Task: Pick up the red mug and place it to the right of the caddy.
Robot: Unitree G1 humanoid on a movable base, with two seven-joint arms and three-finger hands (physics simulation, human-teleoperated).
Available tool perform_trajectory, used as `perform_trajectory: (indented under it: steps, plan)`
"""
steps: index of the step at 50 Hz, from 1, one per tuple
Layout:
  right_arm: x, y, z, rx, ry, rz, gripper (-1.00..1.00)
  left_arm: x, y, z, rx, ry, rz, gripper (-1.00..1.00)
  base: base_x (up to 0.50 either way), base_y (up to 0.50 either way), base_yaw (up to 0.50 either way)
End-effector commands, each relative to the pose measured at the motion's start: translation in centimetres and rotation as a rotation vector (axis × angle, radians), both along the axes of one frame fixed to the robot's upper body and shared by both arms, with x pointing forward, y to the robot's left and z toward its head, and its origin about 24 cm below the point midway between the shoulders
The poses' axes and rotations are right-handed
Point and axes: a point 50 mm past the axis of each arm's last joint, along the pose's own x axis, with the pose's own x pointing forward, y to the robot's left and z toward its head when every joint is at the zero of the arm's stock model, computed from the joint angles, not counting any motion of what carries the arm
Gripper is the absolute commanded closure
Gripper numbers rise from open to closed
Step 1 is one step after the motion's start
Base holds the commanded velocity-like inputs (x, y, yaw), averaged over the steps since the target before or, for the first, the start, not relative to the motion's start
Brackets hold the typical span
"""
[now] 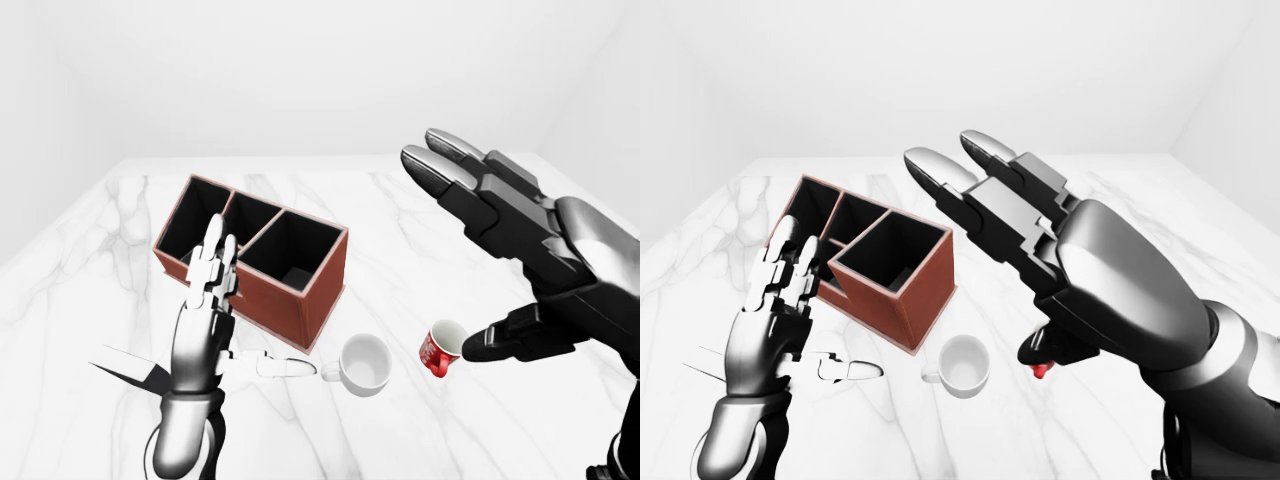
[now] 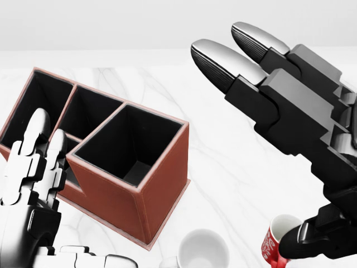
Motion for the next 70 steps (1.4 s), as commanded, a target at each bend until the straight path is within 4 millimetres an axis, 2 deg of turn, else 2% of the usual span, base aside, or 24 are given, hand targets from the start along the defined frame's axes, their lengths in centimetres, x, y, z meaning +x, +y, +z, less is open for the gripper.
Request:
perform_trajectory:
  steps: [1,9,14,30,41,70]
  plan:
    - [1.8,-0.4,-0.7,-0.02,-0.007,-0.17,-0.95,0.0,0.0,0.1,0.001,-0.002,0.001,-1.0,0.0,0.0,0.0]
    - [2.3,-0.7,-1.0,-0.027,-0.016,-0.253,-0.95,0.1,0.0,0.0,0.001,0.001,0.0,-1.0,0.0,0.0,0.0]
    - [3.1,-1.1,-1.7,-0.021,0.017,-0.312,-0.95,0.0,0.0,0.1,0.002,-0.003,-0.001,-1.0,0.0,0.0,0.0]
    - [3.6,-2.1,-3.8,0.011,0.082,-0.466,-0.95,0.1,-0.1,-0.1,0.001,0.006,-0.001,-1.0,0.0,0.0,0.0]
    - [3.7,-2.3,-5.3,0.043,0.15,-0.514,-0.95,0.4,-0.1,-0.5,0.003,0.02,-0.002,-1.0,0.0,0.0,0.0]
    - [3.7,-4.6,-9.5,0.15,0.383,-0.596,-0.95,0.6,-0.3,-0.7,0.005,0.029,-0.003,-1.0,0.0,0.0,0.0]
